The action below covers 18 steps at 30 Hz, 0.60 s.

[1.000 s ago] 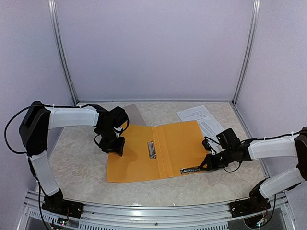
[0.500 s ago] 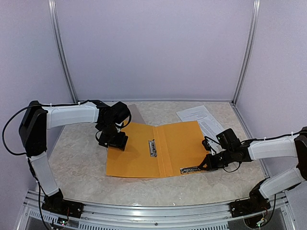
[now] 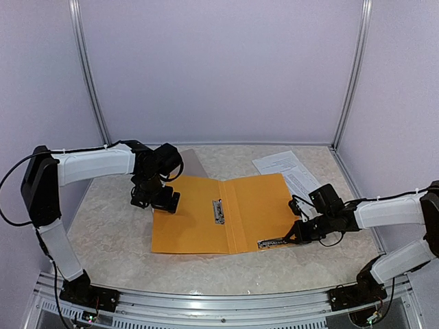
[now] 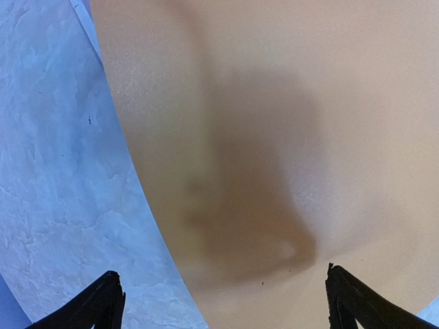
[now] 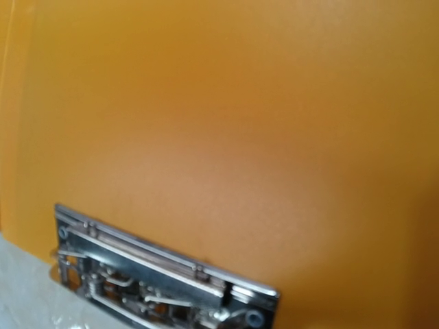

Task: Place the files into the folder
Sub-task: Open the spring clip on the folder.

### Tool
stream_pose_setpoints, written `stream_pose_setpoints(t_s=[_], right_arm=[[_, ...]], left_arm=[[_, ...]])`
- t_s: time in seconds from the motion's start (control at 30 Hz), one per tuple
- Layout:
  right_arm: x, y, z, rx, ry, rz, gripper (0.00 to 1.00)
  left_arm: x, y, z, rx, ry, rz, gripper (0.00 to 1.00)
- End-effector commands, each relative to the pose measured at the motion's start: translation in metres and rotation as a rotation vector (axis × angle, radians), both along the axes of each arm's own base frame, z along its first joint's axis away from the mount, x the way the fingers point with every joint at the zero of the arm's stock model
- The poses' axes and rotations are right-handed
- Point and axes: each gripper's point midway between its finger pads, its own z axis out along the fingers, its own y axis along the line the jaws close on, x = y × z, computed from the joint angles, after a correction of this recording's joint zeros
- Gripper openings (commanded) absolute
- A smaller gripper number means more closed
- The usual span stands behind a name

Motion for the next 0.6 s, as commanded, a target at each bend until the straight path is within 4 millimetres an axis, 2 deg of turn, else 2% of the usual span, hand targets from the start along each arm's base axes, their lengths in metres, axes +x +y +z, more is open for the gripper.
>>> stream_pose_setpoints(t_s=[0.0, 0.1, 0.27, 0.4, 0.5, 0.57], right_arm=[[-0.017, -0.023, -0.031, -0.132, 0.072, -0.020, 0.00], [-0.018, -0.023, -0.032, -0.135, 0.074, -0.021, 0.00], [-0.019, -0.023, -0.033, -0.136, 0.077, -0.018, 0.00], [-0.018, -0.021, -0.033, -0.129, 0.074, -0.016, 0.00], [-0.019, -0.020, -0.034, -0.125, 0.077, -0.014, 0.00], [-0.019, -0.020, -0.034, -0.127, 0.078, -0.014, 0.00]], left_arm=[[-0.003, -0.003, 0.027, -0.013, -0.062, -0.018, 0.99], [-0.004, -0.032, 0.044, -0.068, -0.113, -0.129, 0.99], [-0.009, -0.098, 0.063, -0.166, -0.169, -0.339, 0.97], [-0.018, -0.156, 0.058, -0.267, -0.147, -0.502, 0.92], [-0.032, -0.200, 0.055, -0.348, -0.138, -0.652, 0.89], [-0.038, -0.225, 0.044, -0.365, -0.147, -0.751, 0.87]])
